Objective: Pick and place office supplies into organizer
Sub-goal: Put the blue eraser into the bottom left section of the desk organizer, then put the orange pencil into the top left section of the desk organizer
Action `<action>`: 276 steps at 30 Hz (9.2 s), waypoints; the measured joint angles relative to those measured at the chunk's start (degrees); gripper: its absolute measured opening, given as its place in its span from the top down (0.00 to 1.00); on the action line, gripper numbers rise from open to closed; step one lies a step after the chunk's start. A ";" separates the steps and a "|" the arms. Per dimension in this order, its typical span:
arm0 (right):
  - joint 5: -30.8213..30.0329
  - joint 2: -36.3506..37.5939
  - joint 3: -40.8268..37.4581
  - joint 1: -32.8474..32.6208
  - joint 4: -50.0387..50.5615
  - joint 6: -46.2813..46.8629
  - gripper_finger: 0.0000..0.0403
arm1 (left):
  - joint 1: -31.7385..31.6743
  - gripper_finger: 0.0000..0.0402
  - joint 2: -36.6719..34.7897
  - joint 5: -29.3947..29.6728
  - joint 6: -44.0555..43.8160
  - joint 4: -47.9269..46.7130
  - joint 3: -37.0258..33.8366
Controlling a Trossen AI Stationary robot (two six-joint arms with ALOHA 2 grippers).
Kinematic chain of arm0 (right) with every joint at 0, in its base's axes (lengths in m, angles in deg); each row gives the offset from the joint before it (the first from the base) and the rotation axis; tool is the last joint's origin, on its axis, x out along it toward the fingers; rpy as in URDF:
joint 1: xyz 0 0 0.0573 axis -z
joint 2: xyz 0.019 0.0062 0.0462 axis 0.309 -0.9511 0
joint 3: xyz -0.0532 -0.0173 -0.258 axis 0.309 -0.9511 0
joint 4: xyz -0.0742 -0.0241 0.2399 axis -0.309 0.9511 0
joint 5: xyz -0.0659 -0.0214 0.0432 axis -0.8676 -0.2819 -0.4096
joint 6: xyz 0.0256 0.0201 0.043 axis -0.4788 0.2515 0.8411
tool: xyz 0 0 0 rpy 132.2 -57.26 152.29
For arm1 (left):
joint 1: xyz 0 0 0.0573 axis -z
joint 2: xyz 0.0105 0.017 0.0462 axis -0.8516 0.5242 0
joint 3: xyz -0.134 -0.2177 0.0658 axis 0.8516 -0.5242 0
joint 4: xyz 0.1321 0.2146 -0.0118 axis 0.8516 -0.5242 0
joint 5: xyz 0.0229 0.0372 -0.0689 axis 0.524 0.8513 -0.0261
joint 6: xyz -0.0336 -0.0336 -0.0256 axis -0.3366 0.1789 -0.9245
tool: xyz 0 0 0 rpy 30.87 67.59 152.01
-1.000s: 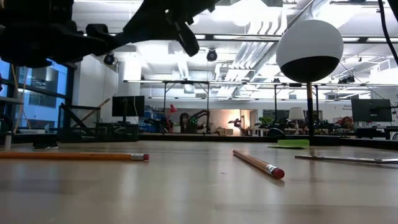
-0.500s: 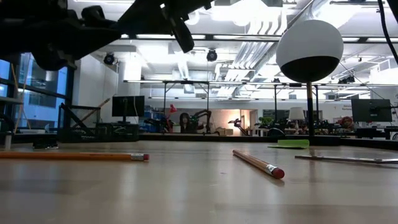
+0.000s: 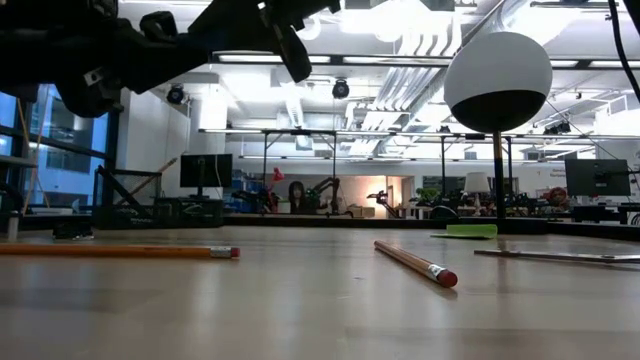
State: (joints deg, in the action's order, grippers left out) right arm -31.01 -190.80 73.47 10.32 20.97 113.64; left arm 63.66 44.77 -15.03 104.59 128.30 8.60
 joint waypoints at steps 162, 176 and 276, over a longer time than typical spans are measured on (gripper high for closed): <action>-45.45 17.27 -30.93 -25.02 8.87 -3.50 0.73 | 23.35 0.79 23.14 16.31 -63.90 -29.83 17.86; -59.84 18.83 -36.44 -27.55 18.08 22.54 0.73 | 23.26 0.84 24.81 16.35 -66.29 -25.99 12.07; -12.63 4.94 -45.83 -14.47 -72.16 -19.85 0.49 | 23.17 0.97 36.59 28.09 -38.41 23.28 14.62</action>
State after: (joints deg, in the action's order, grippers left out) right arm -43.64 -185.86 27.64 -4.15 -51.19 93.79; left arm 86.83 81.36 13.06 66.18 151.58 23.22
